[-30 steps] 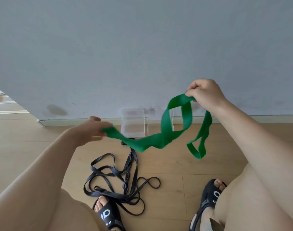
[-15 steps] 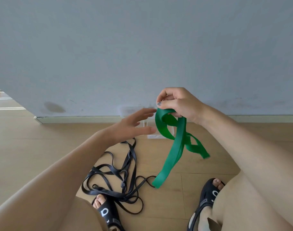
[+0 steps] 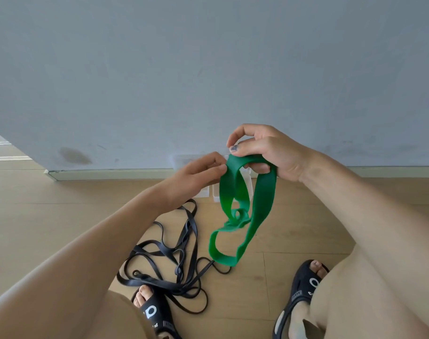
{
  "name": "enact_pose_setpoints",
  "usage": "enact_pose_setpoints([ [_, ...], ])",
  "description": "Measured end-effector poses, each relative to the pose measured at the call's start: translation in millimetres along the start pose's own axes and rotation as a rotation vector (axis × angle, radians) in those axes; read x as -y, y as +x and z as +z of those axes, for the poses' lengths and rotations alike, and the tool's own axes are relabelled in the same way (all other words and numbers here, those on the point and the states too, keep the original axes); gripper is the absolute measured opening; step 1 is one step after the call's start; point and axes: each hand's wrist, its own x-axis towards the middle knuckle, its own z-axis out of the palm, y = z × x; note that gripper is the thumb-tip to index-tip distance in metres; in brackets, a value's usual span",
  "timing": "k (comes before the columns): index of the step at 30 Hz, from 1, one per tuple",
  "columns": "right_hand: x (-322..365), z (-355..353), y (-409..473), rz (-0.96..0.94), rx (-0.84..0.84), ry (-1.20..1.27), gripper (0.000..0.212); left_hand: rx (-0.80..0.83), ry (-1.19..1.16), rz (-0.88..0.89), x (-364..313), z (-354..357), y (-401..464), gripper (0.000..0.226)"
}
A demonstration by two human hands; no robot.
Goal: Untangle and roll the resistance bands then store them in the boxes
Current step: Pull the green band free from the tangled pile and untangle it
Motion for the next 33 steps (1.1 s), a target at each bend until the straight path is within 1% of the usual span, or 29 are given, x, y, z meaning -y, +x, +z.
enact_pose_setpoints([
  [2,1,-1,-1,0.01,-0.008,0.038,0.005,-0.007,0.013,0.02,-2,-1,-1,0.028],
  [4,1,-2,-1,0.013,-0.012,0.045,0.005,-0.042,0.03,0.034,-3,-3,-1,0.022],
  [7,1,-6,-1,0.02,-0.023,-0.043,0.006,-0.132,0.094,0.042,-5,-5,0,0.015],
  [11,-2,-11,0,0.047,-0.046,-0.167,0.012,-0.206,0.199,0.058,-7,-9,2,0.018],
  [14,-2,-13,0,0.043,-0.066,-0.195,0.012,-0.214,0.221,0.048,-5,-5,6,0.018],
  [18,-5,-13,-1,0.057,-0.059,-0.239,0.016,-0.216,0.157,0.069,-3,-5,9,0.011],
  [19,-5,-13,-1,0.054,-0.055,-0.253,0.016,-0.226,0.183,0.069,-2,-6,9,0.009],
  [21,-6,-12,-1,0.042,-0.046,-0.268,0.014,-0.243,0.266,0.065,-2,-6,10,0.012],
  [23,-6,-11,0,0.041,-0.028,-0.297,0.016,-0.248,0.295,0.057,-2,-6,9,0.015],
  [25,-6,-9,0,0.069,0.004,-0.342,0.021,-0.252,0.291,0.063,-4,-6,7,0.017],
  [27,-8,-2,1,0.112,0.062,-0.383,0.033,-0.253,0.275,0.07,-5,-5,6,0.017],
  [29,-10,6,1,0.131,0.111,-0.411,0.039,-0.223,0.262,0.069,-5,-3,6,0.013],
  [31,-11,11,2,0.117,0.127,-0.425,0.039,-0.177,0.25,0.055,-3,-2,5,0.009],
  [33,-10,13,3,0.084,0.125,-0.416,0.039,-0.144,0.225,0.021,-1,-8,3,0.015],
])
